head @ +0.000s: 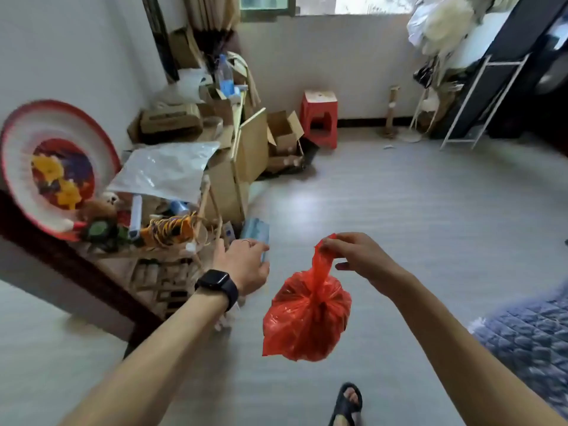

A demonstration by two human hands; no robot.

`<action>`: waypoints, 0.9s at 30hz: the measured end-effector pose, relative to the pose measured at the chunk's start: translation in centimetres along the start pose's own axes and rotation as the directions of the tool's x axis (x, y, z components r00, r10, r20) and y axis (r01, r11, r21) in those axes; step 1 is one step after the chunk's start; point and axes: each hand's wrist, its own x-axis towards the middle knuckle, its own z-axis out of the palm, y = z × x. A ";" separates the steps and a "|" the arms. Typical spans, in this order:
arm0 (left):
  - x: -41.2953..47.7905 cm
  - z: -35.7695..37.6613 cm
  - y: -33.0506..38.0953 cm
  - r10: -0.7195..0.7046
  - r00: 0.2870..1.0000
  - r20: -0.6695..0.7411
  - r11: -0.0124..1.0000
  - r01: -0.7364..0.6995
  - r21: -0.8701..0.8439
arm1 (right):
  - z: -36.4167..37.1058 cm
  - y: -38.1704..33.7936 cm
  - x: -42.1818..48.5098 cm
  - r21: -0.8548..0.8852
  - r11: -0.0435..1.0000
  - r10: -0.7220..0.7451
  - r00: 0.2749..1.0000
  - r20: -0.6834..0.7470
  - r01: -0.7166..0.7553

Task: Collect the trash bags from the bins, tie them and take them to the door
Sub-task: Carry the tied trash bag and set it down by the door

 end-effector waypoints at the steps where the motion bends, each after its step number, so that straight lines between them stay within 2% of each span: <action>1: 2.8 -1.3 1.9 0.030 0.999 -0.027 1.000 -0.030 -0.006 | -2.8 -0.5 0.8 0.026 0.999 -0.035 0.998 -0.046 0.036; 4: 12.0 -5.2 8.9 0.084 0.992 -0.090 0.996 -0.086 -0.020 | -12.0 -1.5 4.4 0.062 0.993 -0.087 0.985 -0.147 0.097; 11: 28.5 -10.6 22.4 0.176 0.975 -0.138 0.983 -0.181 -0.025 | -30.3 -2.0 11.9 0.096 0.988 -0.088 0.949 -0.304 0.122; 18: 44.3 -13.8 31.6 0.286 0.946 -0.149 0.957 -0.290 -0.001 | -45.4 -2.9 19.9 0.178 0.973 -0.055 0.893 -0.446 0.149; 27: 68.8 -17.6 45.0 0.503 0.859 -0.097 0.864 -0.503 0.028 | -63.0 -0.8 32.2 0.313 0.942 0.136 0.717 -0.684 0.120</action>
